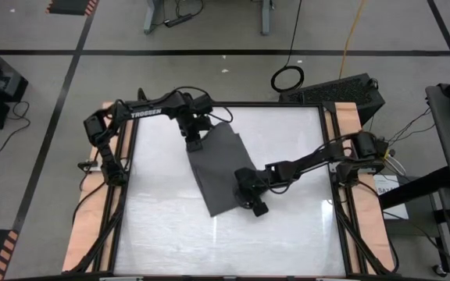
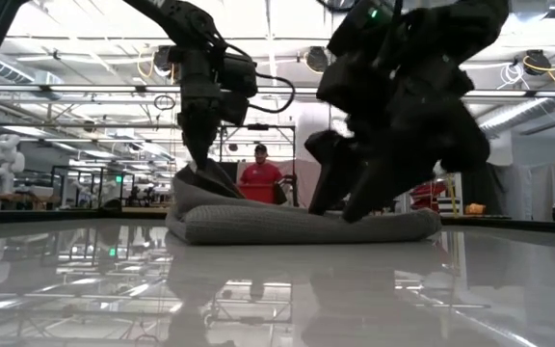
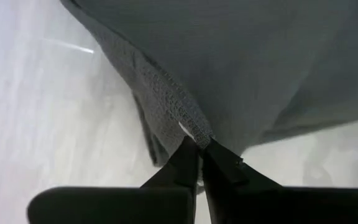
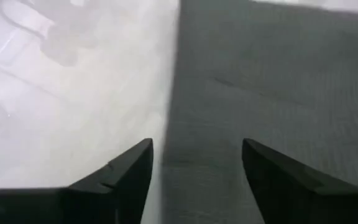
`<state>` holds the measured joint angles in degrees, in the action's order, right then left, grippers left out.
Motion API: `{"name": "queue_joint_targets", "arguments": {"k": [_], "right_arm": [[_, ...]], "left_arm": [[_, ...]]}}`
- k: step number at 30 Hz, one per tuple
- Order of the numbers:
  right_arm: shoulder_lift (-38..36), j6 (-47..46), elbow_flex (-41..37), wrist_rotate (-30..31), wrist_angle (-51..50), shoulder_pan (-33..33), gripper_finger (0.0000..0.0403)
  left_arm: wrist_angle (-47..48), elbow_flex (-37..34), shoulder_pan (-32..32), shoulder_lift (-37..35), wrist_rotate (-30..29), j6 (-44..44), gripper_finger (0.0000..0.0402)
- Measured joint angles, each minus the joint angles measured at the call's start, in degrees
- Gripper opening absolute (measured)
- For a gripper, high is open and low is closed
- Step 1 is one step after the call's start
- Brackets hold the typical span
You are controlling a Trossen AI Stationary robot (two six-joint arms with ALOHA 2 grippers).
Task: Roll towel
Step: Fold the dark gray towel
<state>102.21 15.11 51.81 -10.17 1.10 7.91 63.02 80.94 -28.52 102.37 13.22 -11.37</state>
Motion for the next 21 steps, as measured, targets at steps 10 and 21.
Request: {"name": "queue_joint_targets", "arguments": {"k": [10,21], "right_arm": [[-9.33,0.41,0.00,7.65,-12.30,4.03,0.0241],[-12.55,-2.37,-9.17,13.15,-15.95,5.14,0.0211]], "left_arm": [[1.35,-0.19,1.34,-1.73,-13.25,5.44,0.0162],[-2.78,-0.22,15.07,-9.45,-13.82,9.55,0.0221]]}}
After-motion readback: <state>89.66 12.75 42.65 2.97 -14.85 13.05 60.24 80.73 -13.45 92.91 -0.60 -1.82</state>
